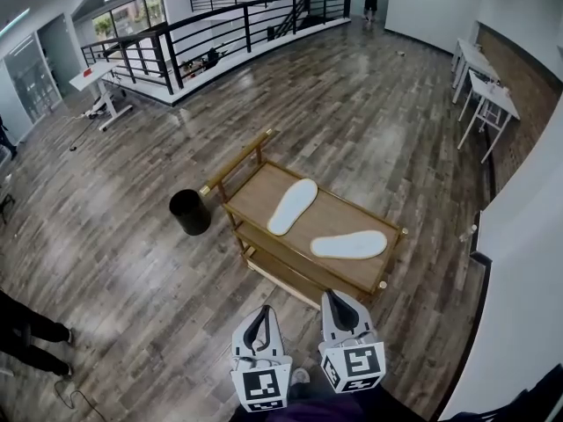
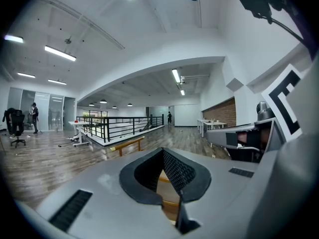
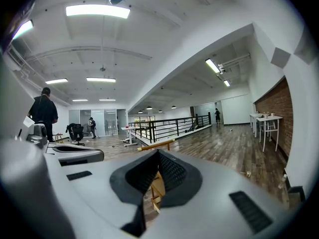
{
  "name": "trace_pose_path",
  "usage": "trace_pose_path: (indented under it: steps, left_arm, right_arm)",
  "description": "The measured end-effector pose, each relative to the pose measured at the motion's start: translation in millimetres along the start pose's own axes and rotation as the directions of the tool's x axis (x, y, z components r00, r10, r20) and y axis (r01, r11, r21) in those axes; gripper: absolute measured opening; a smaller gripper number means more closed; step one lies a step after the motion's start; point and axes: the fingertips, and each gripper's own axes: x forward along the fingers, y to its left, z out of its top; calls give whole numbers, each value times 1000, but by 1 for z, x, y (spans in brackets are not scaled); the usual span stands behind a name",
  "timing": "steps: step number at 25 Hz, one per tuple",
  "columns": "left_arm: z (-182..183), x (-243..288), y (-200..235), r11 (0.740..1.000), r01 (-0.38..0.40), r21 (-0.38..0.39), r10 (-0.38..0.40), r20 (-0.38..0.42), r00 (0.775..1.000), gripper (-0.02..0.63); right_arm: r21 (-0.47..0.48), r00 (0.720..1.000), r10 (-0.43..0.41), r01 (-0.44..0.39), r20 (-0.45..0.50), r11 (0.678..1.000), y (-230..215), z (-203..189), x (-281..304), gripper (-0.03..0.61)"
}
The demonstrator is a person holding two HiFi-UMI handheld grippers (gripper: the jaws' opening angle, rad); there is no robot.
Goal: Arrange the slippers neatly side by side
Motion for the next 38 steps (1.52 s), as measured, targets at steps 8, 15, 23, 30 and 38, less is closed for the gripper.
trace_pose_path:
  steps: [8, 15, 23, 30, 38]
  left_arm:
    - [3, 44, 27, 1000, 23, -12, -23, 12, 1000, 2]
    - [6, 84, 90, 999, 35, -19, -35, 5, 999, 2]
    - [8, 134, 158, 997, 61, -38, -61, 2, 998, 2]
    - [-2, 164, 190, 993, 88, -74, -88, -5, 996, 2]
    - [-8, 188, 183, 988, 132, -86, -135, -33, 990, 2]
  right_arm:
    - [6, 999, -43, 43, 4, 999, -8, 5, 47, -2]
    - [-14, 999, -50, 50, -9, 999, 19, 14, 116, -2]
    - [-25, 996, -87, 86, -33, 996, 43, 23, 193, -2]
    - [-39, 989, -134, 132, -58, 990, 49, 19, 223, -2]
    - [-25, 976, -203, 201, -85, 979, 24, 16, 230, -2]
